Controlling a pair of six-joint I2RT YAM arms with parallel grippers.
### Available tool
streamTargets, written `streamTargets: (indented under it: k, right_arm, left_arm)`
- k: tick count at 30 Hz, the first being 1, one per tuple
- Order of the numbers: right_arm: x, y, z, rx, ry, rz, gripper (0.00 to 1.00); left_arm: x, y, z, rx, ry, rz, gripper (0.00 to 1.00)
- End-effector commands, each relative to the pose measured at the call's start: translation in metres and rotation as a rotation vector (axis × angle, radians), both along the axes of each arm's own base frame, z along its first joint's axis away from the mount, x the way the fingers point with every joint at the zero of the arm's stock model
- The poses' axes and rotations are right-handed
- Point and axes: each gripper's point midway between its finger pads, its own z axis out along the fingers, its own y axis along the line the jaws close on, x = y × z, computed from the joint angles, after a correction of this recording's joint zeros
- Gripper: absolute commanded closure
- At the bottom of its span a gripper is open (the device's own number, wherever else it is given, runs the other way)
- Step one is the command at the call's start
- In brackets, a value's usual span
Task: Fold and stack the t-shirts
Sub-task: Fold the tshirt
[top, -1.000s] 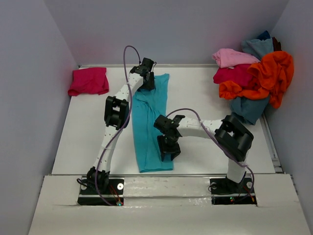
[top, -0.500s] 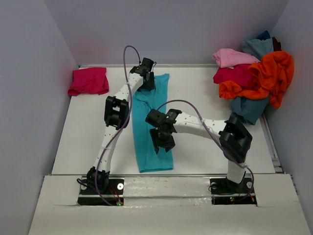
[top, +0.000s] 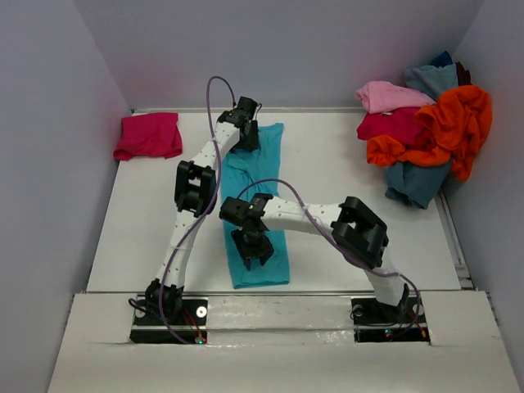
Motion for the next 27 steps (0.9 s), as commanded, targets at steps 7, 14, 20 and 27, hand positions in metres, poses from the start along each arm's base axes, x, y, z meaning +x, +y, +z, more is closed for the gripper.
streamTargets:
  k: [7,14,20,27]
  right_arm:
    - [-0.018,0.025,0.023,0.042,-0.008,0.098,0.48]
    - [-0.028,0.028,0.03,0.04,0.002,0.133,0.49]
    - [-0.03,0.037,0.026,0.043,0.014,0.161,0.51]
    - [-0.034,0.042,0.019,0.033,0.027,0.181,0.51]
  left_arm:
    - [-0.014,0.01,-0.023,0.046,0.074,-0.001,0.2]
    - [-0.014,0.011,-0.026,0.049,0.076,-0.002,0.2]
    - [-0.014,0.011,-0.027,0.052,0.079,-0.004,0.2]
    - [-0.013,0.016,-0.027,0.048,0.08,0.005,0.2]
